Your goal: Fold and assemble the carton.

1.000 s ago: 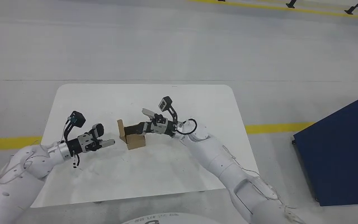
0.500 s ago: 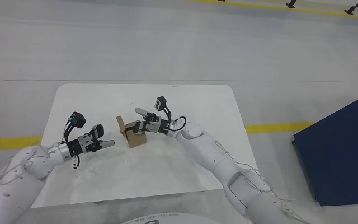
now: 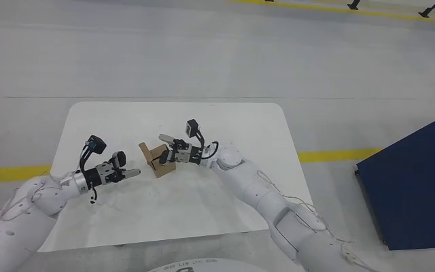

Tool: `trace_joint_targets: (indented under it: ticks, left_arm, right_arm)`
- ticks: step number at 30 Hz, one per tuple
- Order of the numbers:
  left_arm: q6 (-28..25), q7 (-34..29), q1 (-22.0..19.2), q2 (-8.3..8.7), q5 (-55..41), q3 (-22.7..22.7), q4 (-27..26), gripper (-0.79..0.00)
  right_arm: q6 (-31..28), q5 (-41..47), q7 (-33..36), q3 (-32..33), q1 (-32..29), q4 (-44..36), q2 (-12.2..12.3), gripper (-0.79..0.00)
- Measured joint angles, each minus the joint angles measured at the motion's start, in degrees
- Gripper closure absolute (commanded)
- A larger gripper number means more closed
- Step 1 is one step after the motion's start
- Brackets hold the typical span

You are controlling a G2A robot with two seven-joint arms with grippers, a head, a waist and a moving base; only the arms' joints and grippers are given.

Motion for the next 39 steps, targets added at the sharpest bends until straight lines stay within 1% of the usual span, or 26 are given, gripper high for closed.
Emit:
trace_joint_targets:
  ticks: [4, 8, 13, 16, 22, 27, 33, 36, 39]
  left_arm:
    - [5.1, -1.6, -3.0, -1.09, -1.4, 2.1, 1.4, -0.785]
    - [7.1, -2.2, -5.7, -2.3, -3.0, 4.4, 2.8, -0.785]
    - [10.5, -3.4, -9.0, -4.05, -2.7, 8.1, 5.2, -0.785]
    - [11.5, -3.4, -10.6, -5.03, -2.6, 9.9, 7.1, -0.785]
    - [12.3, -3.4, -13.0, -6.48, -2.4, 12.1, 10.6, -0.785]
    - [12.8, -3.8, -14.5, -7.37, -1.9, 13.3, 12.9, -0.785]
    - [12.6, -4.0, -16.0, -8.45, -1.4, 14.6, 15.0, -0.785]
    - [12.2, -3.6, -16.4, -8.75, -1.0, 14.8, 15.3, -0.785]
    - [10.7, -2.7, -16.4, -8.74, -1.5, 14.1, 15.4, -0.785]
  right_arm:
    - [-0.6, -0.3, 0.2, 0.2, -0.3, -0.1, -0.2, -0.785]
    - [-1.0, -0.5, 0.3, 0.8, -0.8, -0.2, -0.1, -0.785]
    - [-1.4, -1.1, 0.3, 1.8, -1.7, -0.9, 0.2, -0.785]
    - [-1.8, -1.6, 0.1, 2.6, -2.5, -1.8, 0.4, -0.785]
    - [-2.2, -2.1, 1.6, 4.7, -4.7, -5.1, 1.4, -0.785]
    - [-2.6, -2.7, 3.2, 6.2, -6.8, -8.6, 2.1, -0.785]
    - [-3.6, -4.3, 1.4, 8.7, -10.2, -13.2, 3.2, -0.785]
    - [-4.6, -1.9, 3.0, 11.7, -12.6, -16.1, 4.1, -0.785]
    - [-5.1, 3.4, 7.0, 15.9, -15.4, -18.8, 5.1, -0.785]
